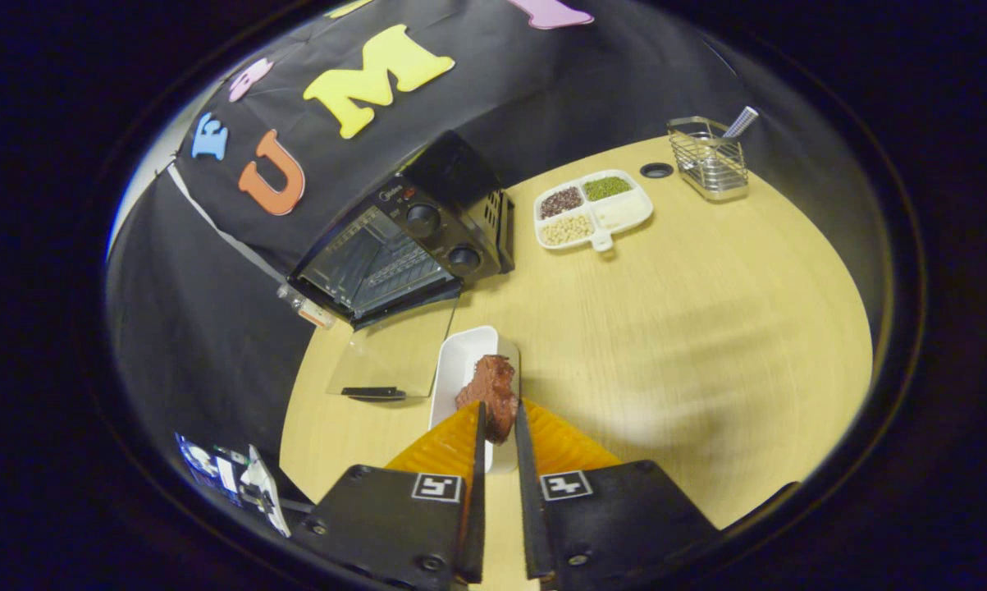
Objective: Open the toaster oven, put the food inside, and close the toaster oven door.
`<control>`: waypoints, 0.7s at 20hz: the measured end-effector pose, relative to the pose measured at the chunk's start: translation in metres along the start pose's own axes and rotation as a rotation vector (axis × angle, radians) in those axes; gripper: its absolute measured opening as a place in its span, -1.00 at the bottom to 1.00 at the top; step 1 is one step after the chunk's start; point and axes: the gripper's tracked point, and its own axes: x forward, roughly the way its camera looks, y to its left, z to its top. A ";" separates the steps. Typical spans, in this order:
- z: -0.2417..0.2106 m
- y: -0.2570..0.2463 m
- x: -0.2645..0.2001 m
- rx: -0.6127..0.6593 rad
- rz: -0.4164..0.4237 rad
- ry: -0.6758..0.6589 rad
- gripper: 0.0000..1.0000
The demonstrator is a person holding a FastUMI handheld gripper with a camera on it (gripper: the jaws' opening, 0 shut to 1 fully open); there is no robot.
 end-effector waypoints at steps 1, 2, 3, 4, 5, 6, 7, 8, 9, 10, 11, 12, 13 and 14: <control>0.000 0.003 -0.004 -0.005 0.006 -0.003 -0.72; 0.000 0.006 -0.006 -0.016 0.005 -0.009 -0.77; -0.001 0.010 -0.011 -0.035 0.000 -0.018 -0.81; 0.000 0.014 -0.016 -0.060 -0.011 -0.031 -0.82; 0.002 0.018 -0.021 -0.089 -0.027 -0.050 -0.82; 0.004 0.022 -0.026 -0.120 -0.045 -0.066 -0.82; 0.004 0.027 -0.032 -0.152 -0.062 -0.083 -0.82; 0.006 0.033 -0.037 -0.186 -0.077 -0.100 -0.82; 0.007 0.039 -0.042 -0.211 -0.090 -0.117 -0.82; 0.008 0.046 -0.047 -0.240 -0.102 -0.133 -0.82; 0.007 0.052 -0.051 -0.273 -0.113 -0.149 -0.82; 0.008 0.060 -0.056 -0.307 -0.127 -0.167 -0.82; 0.008 0.066 -0.060 -0.344 -0.143 -0.187 -0.82; 0.009 0.073 -0.063 -0.381 -0.159 -0.207 -0.82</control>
